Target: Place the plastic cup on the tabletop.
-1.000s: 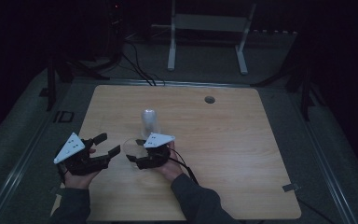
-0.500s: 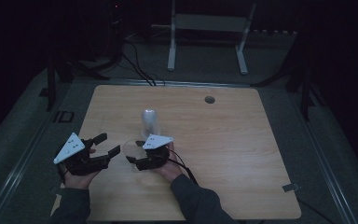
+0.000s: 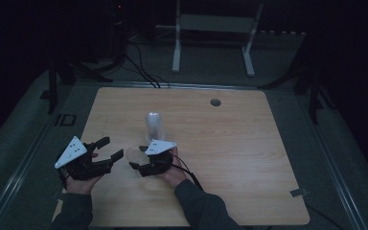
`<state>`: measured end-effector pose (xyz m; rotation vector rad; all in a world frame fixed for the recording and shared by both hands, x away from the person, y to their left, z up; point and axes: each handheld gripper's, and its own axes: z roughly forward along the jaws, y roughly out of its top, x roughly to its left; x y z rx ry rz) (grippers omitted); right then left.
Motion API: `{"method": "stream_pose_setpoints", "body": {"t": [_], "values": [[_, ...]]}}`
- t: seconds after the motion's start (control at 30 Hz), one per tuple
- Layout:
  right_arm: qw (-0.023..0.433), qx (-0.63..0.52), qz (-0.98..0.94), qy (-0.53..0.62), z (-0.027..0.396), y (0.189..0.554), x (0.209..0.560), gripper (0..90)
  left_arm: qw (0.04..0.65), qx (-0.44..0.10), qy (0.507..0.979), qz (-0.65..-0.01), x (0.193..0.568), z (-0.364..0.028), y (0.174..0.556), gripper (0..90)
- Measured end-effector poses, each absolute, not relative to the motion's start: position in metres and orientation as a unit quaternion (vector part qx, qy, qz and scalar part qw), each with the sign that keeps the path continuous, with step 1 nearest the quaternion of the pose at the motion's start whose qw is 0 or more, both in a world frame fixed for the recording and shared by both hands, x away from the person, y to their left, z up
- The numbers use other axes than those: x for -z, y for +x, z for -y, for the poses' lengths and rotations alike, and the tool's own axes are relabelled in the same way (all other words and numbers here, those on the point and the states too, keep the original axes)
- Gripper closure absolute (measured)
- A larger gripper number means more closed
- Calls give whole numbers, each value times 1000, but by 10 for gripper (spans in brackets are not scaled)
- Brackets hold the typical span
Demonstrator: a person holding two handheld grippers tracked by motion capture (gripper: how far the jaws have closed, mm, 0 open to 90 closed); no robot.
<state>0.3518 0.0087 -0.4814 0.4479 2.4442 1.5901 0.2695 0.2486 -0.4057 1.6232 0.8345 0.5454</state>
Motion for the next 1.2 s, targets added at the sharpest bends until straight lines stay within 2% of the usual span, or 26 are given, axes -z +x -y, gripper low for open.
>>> {"method": "stream_pose_setpoints", "body": {"t": [0.37, 0.67, 1.2], "values": [[90, -539, -824, 146, -9, 351, 483, 281, 582, -233, 693, -357, 406, -249, 269, 276], [87, -535, -828, 143, -10, 349, 484, 182, 581, -232, 693, -357, 406, -249, 269, 276], [72, -524, -837, 139, -7, 348, 486, 111, 581, -232, 693, -359, 406, -249, 269, 276]]}}
